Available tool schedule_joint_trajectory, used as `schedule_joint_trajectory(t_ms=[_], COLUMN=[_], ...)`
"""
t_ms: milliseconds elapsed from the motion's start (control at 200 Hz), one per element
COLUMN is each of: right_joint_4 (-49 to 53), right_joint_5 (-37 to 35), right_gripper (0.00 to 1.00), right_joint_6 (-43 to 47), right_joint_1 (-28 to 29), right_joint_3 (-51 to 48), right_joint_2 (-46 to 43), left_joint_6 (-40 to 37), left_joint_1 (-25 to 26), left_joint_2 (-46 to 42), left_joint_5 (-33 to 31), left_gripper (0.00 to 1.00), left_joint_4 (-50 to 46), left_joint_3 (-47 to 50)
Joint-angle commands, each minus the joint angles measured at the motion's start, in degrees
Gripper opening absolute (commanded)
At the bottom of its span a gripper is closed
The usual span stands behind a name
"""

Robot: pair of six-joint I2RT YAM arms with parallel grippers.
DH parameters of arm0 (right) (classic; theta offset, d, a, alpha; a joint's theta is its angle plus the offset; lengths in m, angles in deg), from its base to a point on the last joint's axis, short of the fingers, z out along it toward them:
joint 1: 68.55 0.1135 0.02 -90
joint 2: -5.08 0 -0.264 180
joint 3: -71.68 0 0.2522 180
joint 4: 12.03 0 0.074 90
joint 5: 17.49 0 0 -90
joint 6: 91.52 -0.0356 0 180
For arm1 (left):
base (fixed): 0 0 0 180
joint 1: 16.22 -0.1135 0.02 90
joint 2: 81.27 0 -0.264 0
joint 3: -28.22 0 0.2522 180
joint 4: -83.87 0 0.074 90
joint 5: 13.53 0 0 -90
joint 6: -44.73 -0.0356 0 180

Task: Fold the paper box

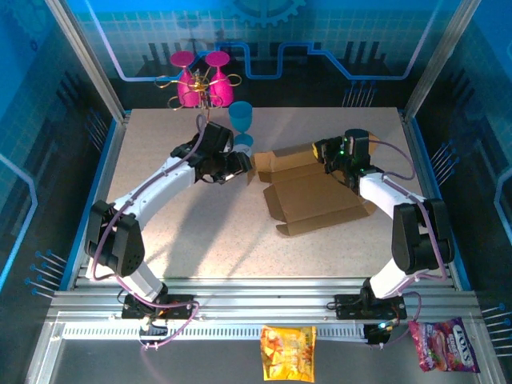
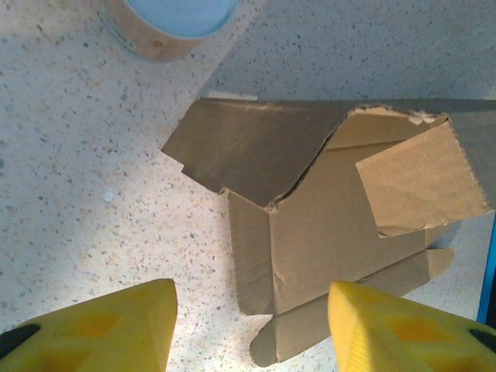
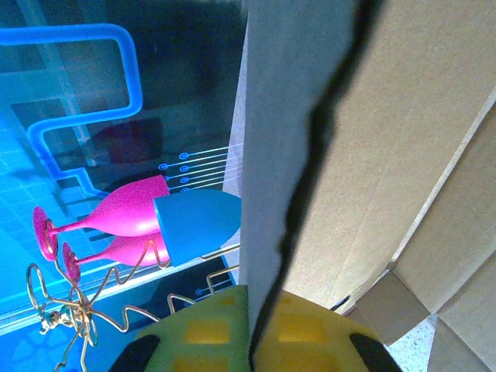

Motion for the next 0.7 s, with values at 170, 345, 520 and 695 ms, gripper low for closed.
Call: schedule_joint_trajectory(t_ms=[170, 345, 520, 695], right_joint_4=[1.62, 2.68, 1.61, -4.47], right_joint_5=[1.5, 1.53, 1.57, 1.63], right_gripper=[0.0, 0.0, 0.0, 0.0], right_joint_6=[1.56, 1.85, 2.06, 3.8], right_joint_1=[0.21, 0.17, 0.22, 0.24], right_joint_3=[-0.65, 0.03, 0.02, -1.02], right_joint_2=[1.05, 1.32, 2.27, 4.14], left_joint_6=[-11.5, -14.46, -13.05, -9.6], left_joint_1=[-1.54, -1.14, -0.92, -0.25], left_joint_2=[6.88, 11.32, 13.15, 13.25], left_joint_5=[2.29, 2.98, 3.37, 4.08], left_gripper=[0.51, 0.5, 0.37, 0.24], left_joint_4=[-0.82, -1.63, 0.07, 1.42], left_joint_3=[-7.67, -11.87, -11.97, -11.43])
